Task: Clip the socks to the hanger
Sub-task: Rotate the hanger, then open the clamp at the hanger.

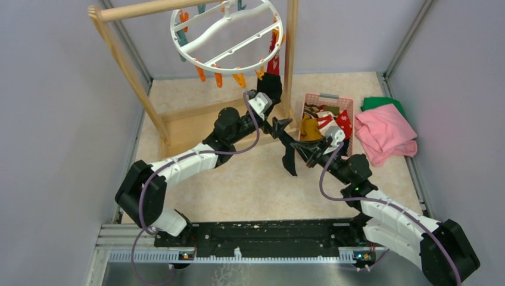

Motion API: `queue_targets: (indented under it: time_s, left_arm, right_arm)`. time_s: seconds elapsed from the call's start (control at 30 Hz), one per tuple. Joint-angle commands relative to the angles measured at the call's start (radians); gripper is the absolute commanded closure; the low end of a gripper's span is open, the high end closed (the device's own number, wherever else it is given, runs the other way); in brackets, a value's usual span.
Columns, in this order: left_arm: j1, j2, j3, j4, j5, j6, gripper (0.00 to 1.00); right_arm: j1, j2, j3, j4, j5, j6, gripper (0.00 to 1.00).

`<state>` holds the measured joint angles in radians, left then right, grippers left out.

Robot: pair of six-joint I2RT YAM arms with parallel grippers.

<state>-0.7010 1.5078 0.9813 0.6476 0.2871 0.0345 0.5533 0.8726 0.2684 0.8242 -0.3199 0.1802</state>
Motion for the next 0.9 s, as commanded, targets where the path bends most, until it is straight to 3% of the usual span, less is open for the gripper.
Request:
queue_targets:
  time_s: [0.0, 0.67, 0.87]
  left_arm:
    - [-0.005, -0.078, -0.071, 0.139, 0.052, 0.001, 0.02]
    - [-0.003, -0.280, -0.309, 0.259, 0.037, -0.033, 0.01]
    - [-0.003, -0.285, -0.334, 0.365, -0.043, -0.197, 0.01]
  right_arm:
    - [-0.011, 0.002, -0.002, 0.055, -0.014, 0.010, 1.00]
    - [-0.010, 0.018, 0.000, 0.078, -0.041, 0.019, 1.00]
    - [-0.010, 0.025, 0.000, 0.083, -0.048, 0.021, 1.00]
